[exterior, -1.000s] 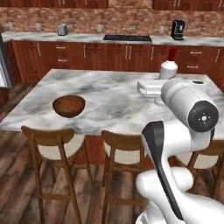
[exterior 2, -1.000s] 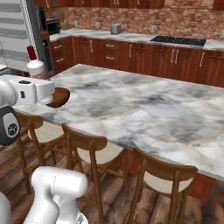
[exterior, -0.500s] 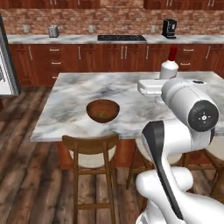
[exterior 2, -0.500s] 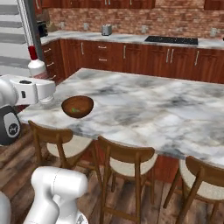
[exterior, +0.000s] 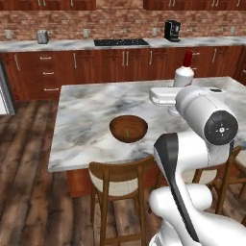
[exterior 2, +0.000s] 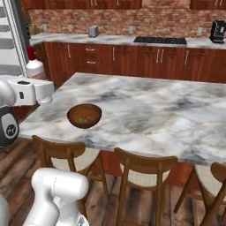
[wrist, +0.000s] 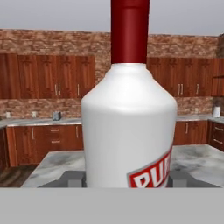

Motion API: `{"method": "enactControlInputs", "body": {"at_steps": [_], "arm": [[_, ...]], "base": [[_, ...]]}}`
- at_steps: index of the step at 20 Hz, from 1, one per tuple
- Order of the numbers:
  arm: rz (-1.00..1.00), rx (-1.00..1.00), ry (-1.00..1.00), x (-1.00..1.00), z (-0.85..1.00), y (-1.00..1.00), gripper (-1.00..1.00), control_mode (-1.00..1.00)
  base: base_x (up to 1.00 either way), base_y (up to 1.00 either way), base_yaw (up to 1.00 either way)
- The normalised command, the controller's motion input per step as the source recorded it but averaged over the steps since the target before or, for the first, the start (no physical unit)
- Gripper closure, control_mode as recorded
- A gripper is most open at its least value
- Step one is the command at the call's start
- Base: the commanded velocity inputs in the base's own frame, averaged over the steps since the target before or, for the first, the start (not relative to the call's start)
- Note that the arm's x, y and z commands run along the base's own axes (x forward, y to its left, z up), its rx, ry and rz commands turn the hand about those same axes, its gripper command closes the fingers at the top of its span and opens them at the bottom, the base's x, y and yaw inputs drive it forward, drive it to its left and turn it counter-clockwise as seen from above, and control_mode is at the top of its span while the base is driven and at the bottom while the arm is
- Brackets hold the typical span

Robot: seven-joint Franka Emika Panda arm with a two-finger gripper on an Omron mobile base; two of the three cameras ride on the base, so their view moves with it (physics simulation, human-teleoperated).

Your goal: There is a bowl on the dining counter. Grab a lemon wedge from the fridge and place it in the bowl. Then get the liquor bottle and glass cup from the cabinet and place them next to the bowl.

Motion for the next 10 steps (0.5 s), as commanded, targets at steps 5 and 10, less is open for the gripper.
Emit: {"method": "enactControlInputs", "body": {"at_steps": [5, 10], "arm": [[0.0, 0.0, 0.0, 0.0, 0.0, 0.0, 1.0, 1.0], [0.0, 0.0, 0.0, 0.0, 0.0, 0.0, 1.0, 1.0]], "base": [[0.45, 0.31, -0.33], [0.43, 0.23, -0.13]]}}
